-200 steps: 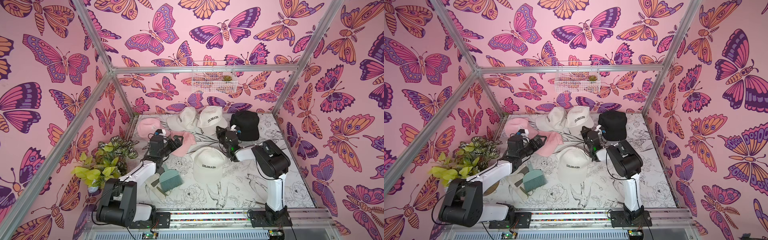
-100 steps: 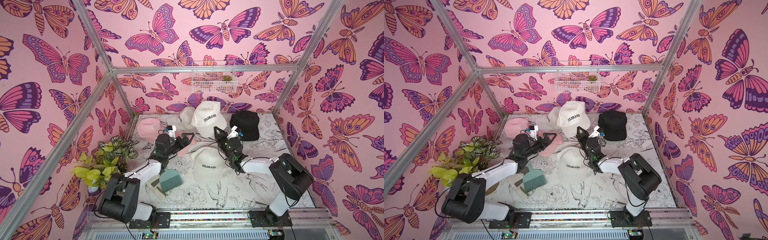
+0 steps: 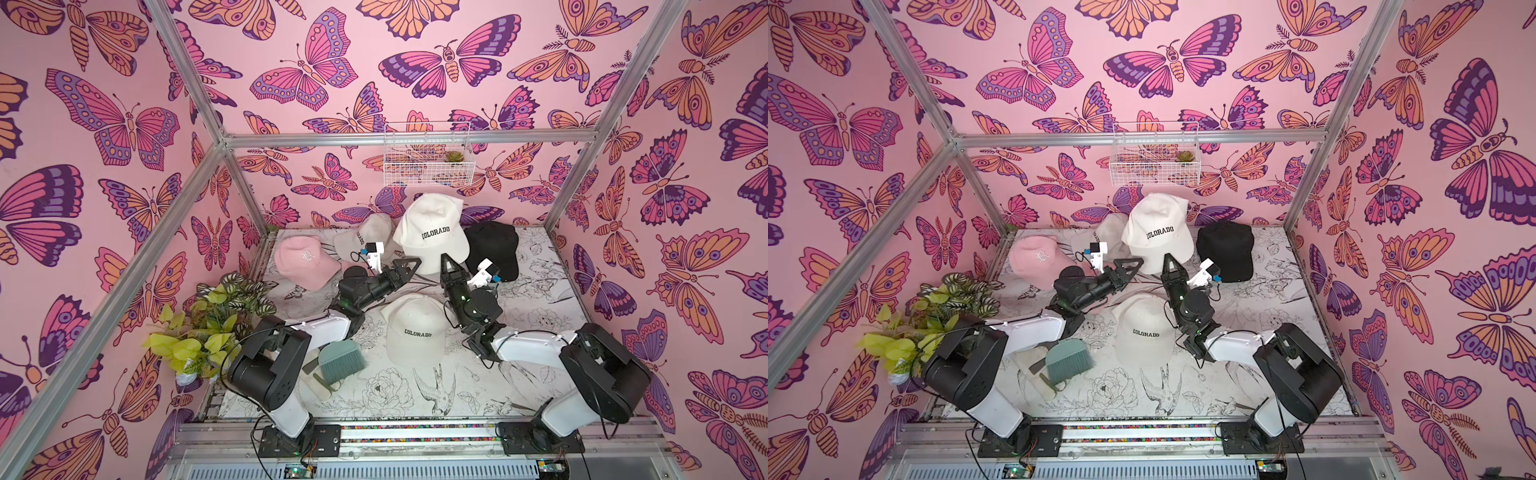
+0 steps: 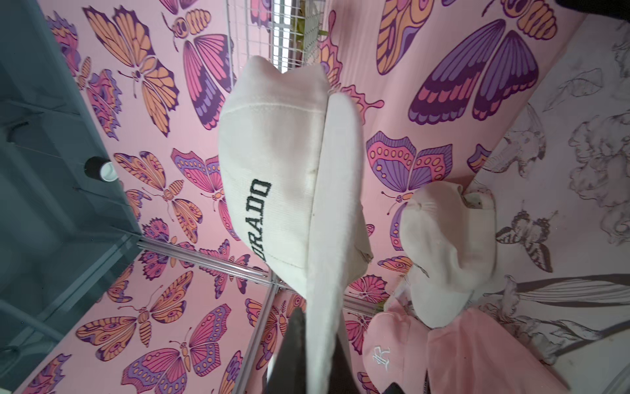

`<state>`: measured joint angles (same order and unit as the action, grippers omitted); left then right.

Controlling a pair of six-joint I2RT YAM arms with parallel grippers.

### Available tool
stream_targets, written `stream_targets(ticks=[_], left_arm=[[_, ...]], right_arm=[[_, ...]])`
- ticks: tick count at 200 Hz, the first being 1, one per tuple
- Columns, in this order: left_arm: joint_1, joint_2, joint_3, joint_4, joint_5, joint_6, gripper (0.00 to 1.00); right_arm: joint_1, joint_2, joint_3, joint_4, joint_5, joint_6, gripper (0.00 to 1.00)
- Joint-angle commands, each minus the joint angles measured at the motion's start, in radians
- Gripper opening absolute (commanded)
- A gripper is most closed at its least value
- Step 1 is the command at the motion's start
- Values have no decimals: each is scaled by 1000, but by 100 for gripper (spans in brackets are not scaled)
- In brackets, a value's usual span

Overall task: Stack the baseball caps by color
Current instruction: Place the baseball cap on the baseball cap.

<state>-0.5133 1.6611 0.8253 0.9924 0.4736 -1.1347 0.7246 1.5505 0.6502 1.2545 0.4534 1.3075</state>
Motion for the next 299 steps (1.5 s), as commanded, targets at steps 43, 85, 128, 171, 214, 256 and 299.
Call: stream_targets(ticks=[43, 85, 128, 171, 214, 256, 299], left_arm=[[-33, 81, 93, 156, 5, -51, 63], [-37, 83, 109, 130, 1, -38, 26], [-15, 53, 128, -31, 3, 80, 0], [43, 5, 202, -354, 101, 344, 0], [146, -41, 164, -429, 213, 505, 0], [228, -20, 200, -458, 464, 585, 0], [258, -71, 244, -729, 612, 899, 0]], right_arm=[[30, -48, -55, 105, 53, -8, 0], [44, -21, -63, 104, 71, -6, 2], [42, 15, -104, 104, 78, -90, 34], [-51, -52, -205, -1, -51, -492, 94], [-344, -240, -140, -456, -479, -697, 99], [-460, -330, 24, -837, -785, -1089, 100], [-482, -323, 154, -1017, -937, -1305, 100]])
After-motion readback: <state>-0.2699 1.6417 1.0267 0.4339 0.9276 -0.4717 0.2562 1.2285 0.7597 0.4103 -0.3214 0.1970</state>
